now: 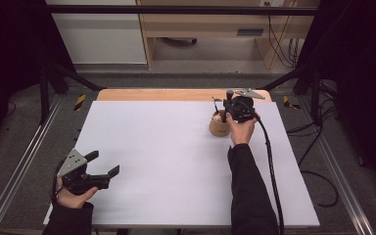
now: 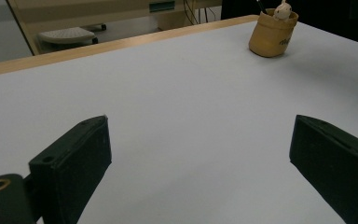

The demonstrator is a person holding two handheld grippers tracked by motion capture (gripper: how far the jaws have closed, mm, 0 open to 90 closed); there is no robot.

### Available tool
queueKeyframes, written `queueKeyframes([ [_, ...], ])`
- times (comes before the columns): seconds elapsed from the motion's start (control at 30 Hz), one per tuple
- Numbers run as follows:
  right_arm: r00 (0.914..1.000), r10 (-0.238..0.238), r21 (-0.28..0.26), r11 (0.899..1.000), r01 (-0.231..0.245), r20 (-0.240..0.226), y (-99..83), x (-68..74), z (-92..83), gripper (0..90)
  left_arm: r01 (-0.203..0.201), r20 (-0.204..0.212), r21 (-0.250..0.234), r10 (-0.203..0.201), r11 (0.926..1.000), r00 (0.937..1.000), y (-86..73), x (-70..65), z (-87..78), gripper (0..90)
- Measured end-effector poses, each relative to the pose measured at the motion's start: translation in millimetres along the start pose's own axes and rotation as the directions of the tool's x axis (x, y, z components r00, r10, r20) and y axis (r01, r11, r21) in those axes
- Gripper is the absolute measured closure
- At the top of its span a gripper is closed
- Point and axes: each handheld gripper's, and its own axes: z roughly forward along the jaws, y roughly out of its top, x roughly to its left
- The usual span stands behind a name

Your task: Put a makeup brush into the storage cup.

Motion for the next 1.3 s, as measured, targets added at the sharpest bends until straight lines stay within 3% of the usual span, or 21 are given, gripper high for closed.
queueKeyframes([
  [0.27,0.9996,0.028,0.032,0.999,-0.028,0.005,-7.1,-3.8,2.3,77.4,0.004,0.001,-0.001,-0.004,1.0,1.0,-0.3,-0.6,1.0,5.1],
  [0.5,0.9998,0.018,0.047,0.999,-0.018,0.0,-11.1,-7.7,-0.2,77.0,-0.004,0.001,0.008,0.004,1.0,1.0,-0.5,-1.1,1.9,5.1],
  [0.73,0.9996,0.015,0.055,0.998,-0.013,-0.025,-7.8,-5.9,-11.7,70.1,-0.001,0.001,0.008,0.001,1.0,1.0,-0.9,-0.7,2.3,5.2],
  [1.0,0.9984,0.009,0.056,0.998,-0.006,-0.056,-7.2,-4.6,-38.1,47.5,-0.005,0.001,0.014,0.005,0.9999,1.0,-0.9,-2.4,3.5,5.2],
  [1.3,0.992,-0.042,0.03,0.999,0.046,-0.119,-15.9,1.1,-68.9,28.2,-0.01,0.003,0.015,0.01,0.9998,0.9999,-0.6,-4.2,4.3,5.2],
])
